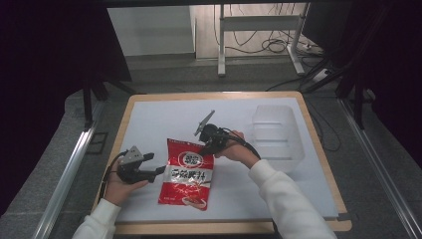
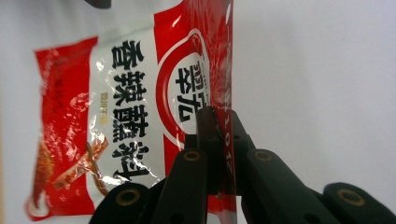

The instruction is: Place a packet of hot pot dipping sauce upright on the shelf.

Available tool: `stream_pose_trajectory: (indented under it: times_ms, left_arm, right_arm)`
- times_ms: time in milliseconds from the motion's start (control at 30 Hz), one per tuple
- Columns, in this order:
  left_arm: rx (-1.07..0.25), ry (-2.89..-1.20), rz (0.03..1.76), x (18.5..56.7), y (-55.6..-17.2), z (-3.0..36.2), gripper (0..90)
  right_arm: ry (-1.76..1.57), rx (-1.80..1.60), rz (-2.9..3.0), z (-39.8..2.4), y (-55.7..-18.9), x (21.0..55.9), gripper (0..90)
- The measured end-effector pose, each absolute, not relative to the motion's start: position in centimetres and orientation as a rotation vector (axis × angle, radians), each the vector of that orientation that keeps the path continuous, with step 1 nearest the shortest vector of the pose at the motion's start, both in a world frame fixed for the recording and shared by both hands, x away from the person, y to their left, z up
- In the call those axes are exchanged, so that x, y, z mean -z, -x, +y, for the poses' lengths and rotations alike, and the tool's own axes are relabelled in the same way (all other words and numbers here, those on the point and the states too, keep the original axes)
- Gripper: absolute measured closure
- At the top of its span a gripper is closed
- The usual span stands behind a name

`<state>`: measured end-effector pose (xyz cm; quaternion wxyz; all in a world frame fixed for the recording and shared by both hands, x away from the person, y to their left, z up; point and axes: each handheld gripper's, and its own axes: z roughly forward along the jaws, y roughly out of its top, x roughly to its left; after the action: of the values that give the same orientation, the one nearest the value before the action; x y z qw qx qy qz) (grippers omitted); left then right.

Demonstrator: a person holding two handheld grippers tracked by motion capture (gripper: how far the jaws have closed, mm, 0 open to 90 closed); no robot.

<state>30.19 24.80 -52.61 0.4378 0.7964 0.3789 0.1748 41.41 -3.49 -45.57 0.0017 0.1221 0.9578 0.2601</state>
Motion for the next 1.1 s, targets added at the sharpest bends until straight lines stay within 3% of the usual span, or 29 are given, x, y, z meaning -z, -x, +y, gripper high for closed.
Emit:
stream_pose_trajectory:
  times_ms: [1100]
  left_arm:
    - [-0.464, -1.991, 0.966, 52.8, -30.2, 24.8, 28.7]
  right_arm:
    - [-0.27, -0.954, 2.845, -6.5, -38.0, 34.9, 88.7]
